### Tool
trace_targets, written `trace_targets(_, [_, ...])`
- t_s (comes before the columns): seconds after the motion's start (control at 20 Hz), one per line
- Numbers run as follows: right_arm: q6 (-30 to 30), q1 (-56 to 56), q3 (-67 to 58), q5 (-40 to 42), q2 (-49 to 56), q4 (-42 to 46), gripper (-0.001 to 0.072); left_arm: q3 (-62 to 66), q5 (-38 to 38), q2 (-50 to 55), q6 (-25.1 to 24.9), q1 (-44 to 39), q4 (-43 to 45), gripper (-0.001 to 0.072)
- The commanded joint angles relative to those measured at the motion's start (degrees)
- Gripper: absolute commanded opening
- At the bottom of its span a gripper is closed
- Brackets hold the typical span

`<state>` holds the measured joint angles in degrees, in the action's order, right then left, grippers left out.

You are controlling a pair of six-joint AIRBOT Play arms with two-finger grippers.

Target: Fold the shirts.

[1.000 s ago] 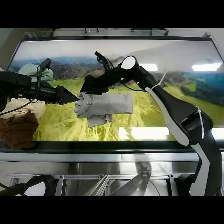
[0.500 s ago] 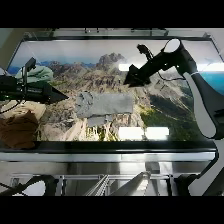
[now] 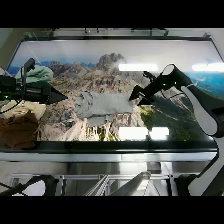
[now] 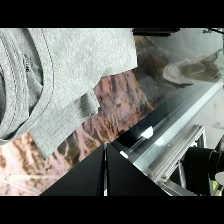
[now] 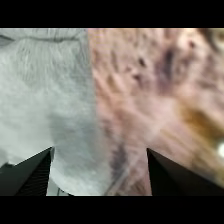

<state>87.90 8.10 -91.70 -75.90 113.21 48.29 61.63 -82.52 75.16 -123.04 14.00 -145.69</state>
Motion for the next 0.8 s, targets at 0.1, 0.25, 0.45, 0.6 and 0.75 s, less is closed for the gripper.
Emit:
trace_targets(0.1, [-6.3,3.6,2.0,6.1,6.1,-15.6,0.0599,0.0,-0.7,0.0,0.1,0.1,0.0,0.0021])
trace_targets(0.25, [-10.4,4.2,1.9,5.6,7.0,-21.7,0.0034,0.0,-1.8,0.0,0.1,0.1,0.0,0.0021])
trace_targets(0.45, [-11.4,0.0,1.4,2.4,2.5,-20.3,0.0017,0.1,-2.1,0.0,0.1,-0.7,0.0,0.0021])
trace_targets(0.6, [-7.9,-10.7,1.4,2.0,-4.7,-14.4,0.0016,0.0,-1.9,0.0,0.1,-2.4,0.0,0.0021])
trace_targets(0.75, [-1.0,-26.8,1.4,1.4,-10.9,-5.7,0.0016,0.0,-1.2,0.0,0.1,-4.2,0.1,0.0021])
